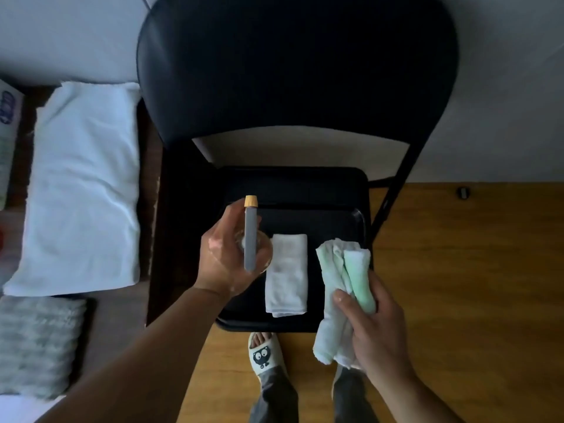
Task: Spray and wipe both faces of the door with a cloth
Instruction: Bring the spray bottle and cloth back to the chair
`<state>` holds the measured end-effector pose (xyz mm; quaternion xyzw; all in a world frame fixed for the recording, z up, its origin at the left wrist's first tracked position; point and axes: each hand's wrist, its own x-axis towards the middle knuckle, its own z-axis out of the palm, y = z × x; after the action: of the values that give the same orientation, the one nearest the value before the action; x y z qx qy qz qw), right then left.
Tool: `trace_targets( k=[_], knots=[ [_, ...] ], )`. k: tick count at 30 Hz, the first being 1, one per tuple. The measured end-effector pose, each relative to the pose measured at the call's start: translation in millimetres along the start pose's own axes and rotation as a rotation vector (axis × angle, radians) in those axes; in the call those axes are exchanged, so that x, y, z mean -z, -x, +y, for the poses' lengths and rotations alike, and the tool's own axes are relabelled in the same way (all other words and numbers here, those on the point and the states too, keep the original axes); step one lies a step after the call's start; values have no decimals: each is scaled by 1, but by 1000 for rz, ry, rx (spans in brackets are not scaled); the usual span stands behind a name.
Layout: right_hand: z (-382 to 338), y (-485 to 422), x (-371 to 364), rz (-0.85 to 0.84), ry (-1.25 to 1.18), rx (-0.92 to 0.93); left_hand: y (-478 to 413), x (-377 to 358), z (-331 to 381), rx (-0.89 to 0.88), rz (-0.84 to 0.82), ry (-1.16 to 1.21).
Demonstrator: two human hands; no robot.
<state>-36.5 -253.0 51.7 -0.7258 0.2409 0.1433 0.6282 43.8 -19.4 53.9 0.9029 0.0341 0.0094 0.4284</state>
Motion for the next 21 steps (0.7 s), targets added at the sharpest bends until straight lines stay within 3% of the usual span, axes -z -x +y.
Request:
trace_targets(
  k=[8, 15, 21],
  knots=[
    [52, -34, -30, -1, 12, 8, -15, -30, -67, -41, 66, -19],
    [74, -58, -32, 18, -9, 38, -22, -44, -81, -115, 154, 35],
    [88, -68, -30, 17, -24, 46, -26, -53, -92, -58, 198, 163]
  ],
)
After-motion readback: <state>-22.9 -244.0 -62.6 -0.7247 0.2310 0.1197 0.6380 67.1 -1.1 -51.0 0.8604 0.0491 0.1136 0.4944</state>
